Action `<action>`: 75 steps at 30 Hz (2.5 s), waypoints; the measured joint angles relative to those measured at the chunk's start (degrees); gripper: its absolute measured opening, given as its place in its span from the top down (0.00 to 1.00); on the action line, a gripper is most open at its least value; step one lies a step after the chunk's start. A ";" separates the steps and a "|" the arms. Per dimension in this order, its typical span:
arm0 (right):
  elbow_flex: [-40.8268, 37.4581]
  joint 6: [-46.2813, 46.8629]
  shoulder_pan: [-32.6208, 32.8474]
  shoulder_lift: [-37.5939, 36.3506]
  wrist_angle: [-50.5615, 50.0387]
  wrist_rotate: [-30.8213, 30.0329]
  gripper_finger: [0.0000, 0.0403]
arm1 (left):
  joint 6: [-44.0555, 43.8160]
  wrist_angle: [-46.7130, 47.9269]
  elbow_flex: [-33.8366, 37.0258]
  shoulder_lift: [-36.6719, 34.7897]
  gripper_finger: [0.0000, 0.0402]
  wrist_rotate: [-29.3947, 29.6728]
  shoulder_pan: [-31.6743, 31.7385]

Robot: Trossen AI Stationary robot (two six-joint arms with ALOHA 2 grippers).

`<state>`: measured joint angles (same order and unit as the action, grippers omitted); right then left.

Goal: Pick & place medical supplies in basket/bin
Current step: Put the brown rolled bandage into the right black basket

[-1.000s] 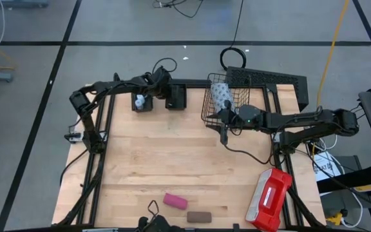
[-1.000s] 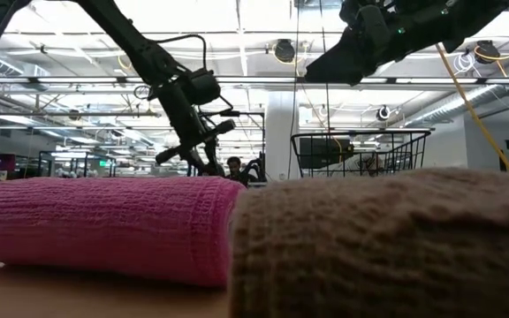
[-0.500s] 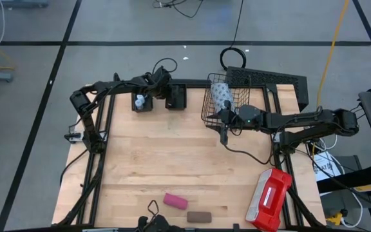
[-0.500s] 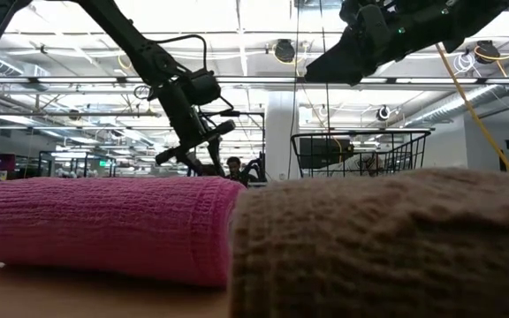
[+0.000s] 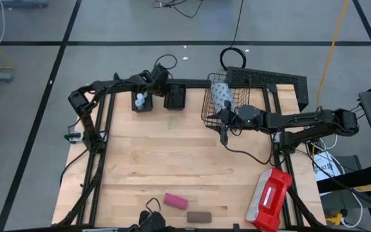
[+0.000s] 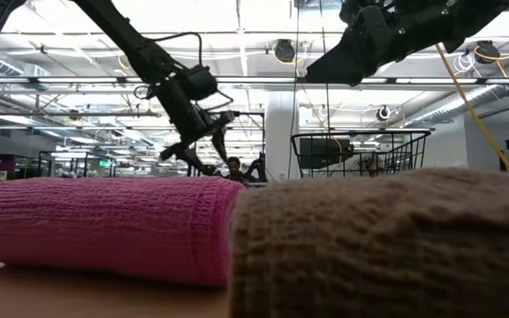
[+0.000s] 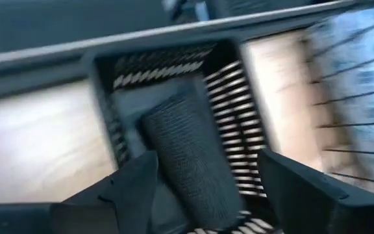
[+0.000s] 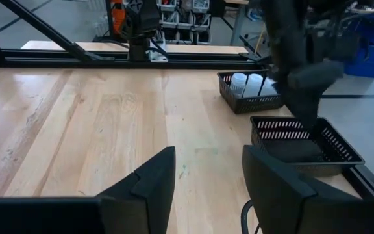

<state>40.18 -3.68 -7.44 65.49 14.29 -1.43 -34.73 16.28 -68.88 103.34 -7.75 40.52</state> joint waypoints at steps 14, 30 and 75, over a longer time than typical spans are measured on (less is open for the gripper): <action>0.00 -0.20 0.00 0.00 -1.31 -0.02 0.59 | 19.21 1.00 -0.99 -22.68 0.32 -5.22 -11.03; 0.00 -1.53 -0.02 0.00 -2.25 -0.02 0.59 | 44.27 12.63 -0.96 -25.25 0.33 7.68 -55.56; 23.08 10.68 43.35 36.54 -3.79 -0.29 0.32 | 16.92 10.58 -0.96 -1.30 0.43 15.89 -62.94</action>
<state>63.27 7.00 35.90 102.03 10.50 -1.72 -17.82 26.86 -69.84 102.04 8.13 -22.41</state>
